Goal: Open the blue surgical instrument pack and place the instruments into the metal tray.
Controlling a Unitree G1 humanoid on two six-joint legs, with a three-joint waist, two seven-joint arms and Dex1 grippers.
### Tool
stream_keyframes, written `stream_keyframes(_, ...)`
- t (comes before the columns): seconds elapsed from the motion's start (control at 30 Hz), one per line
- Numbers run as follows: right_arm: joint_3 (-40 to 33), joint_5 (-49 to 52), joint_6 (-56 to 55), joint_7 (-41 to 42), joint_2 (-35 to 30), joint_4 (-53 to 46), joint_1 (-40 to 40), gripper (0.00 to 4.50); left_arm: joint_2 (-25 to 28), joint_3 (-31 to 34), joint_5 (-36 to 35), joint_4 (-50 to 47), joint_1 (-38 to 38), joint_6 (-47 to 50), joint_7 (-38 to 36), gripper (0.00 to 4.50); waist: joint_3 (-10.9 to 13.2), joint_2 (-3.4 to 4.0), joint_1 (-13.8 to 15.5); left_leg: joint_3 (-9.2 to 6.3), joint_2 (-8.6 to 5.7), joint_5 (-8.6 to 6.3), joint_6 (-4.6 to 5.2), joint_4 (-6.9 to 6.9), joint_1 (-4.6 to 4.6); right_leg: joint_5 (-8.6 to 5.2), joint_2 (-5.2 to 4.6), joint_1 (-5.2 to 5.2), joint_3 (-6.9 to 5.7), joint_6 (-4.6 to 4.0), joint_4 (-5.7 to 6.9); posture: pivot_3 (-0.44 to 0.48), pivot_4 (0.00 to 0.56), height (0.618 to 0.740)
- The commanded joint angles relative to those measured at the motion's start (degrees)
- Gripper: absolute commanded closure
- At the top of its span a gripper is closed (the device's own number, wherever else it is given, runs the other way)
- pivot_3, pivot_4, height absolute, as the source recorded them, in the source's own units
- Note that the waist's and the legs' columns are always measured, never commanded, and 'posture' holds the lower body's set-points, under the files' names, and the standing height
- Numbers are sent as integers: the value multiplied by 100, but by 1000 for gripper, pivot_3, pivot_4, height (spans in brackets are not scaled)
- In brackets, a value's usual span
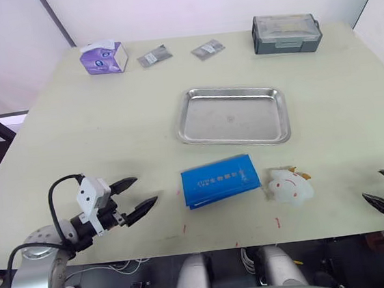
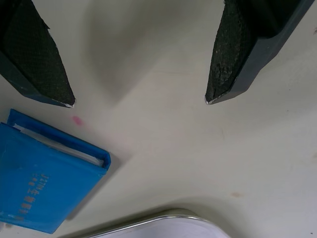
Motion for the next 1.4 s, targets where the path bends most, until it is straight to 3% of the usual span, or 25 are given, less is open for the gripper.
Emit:
stream_keyframes(0.03,-184,102,-22,-11,-148,-141,-64,0,11,115,-81,-145,126,-101,-33,64,0,0,-1,0,0,0,0,0,0,0,0,0,0,0,0,0,150,738)
stream_keyframes(0.47,-192,106,164,-197,-270,-439,-206,0,66,222,-162,69,181,-324,-237,64,-1,-2,14,-1,0,-1,1,3,-2,0,0,2,0,1,-2,0,150,738)
stream_keyframes(0.73,113,206,889,-658,-244,-1230,-304,0,247,-162,-147,293,-396,-98,-475,64,-1,-2,-5,-4,0,-1,1,4,-1,1,1,1,0,1,2,0,150,738)
stream_keyframes(1.03,913,-29,1467,-1250,-291,-2304,-881,0,459,-746,245,1029,-1167,-708,-1222,64,-1,-2,6,-6,0,-1,2,8,-5,1,3,1,-3,2,2,0,150,738)
stream_keyframes(1.1,1100,-82,1663,-1396,-342,-2537,-1007,0,470,-843,267,1167,-1328,-807,-1409,602,-1,-2,14,-7,0,-1,2,9,-9,1,3,0,-4,2,0,0,150,738)
stream_keyframes(1.13,1179,-92,1746,-1466,-349,-2645,-1065,0,468,-875,259,1229,-1399,-837,-1480,1092,-1,-2,14,-9,0,-1,2,9,-10,1,3,0,-5,2,0,0,150,738)
stream_keyframes(1.17,1260,-82,1869,-1548,-357,-2735,-1147,0,459,-920,264,1282,-1477,-859,-1530,1092,-1,-2,14,-9,0,-1,2,9,-10,1,3,0,-5,2,0,0,150,738)
stream_keyframes(1.23,1532,-105,2106,-1620,-407,-2873,-1364,0,430,-1039,334,1426,-1647,-991,-1636,1691,-1,-2,14,-8,0,-1,2,10,-10,1,2,0,-5,2,0,0,150,738)
stream_keyframes(1.27,1685,-114,2209,-1604,-436,-2925,-1478,247,416,-1098,370,1493,-1723,-1048,-1685,1846,-1,-2,11,-9,0,-1,2,11,-10,1,2,0,-6,2,1,0,150,738)
stream_keyframes(1.37,2071,-163,2468,-1596,-475,-3012,-1800,1045,378,-1228,472,1669,-1888,-1205,-1819,2856,-1,-2,-3,-10,-1,-1,3,12,-10,1,3,0,-6,2,3,0,150,738)
stream_keyframes(1.4,2235,-193,2547,-1582,-493,-3020,-1941,1825,371,-1277,509,1742,-1941,-1273,-1871,3584,-1,-2,2,-13,-1,-2,3,14,-11,1,3,0,-8,2,2,0,150,738)
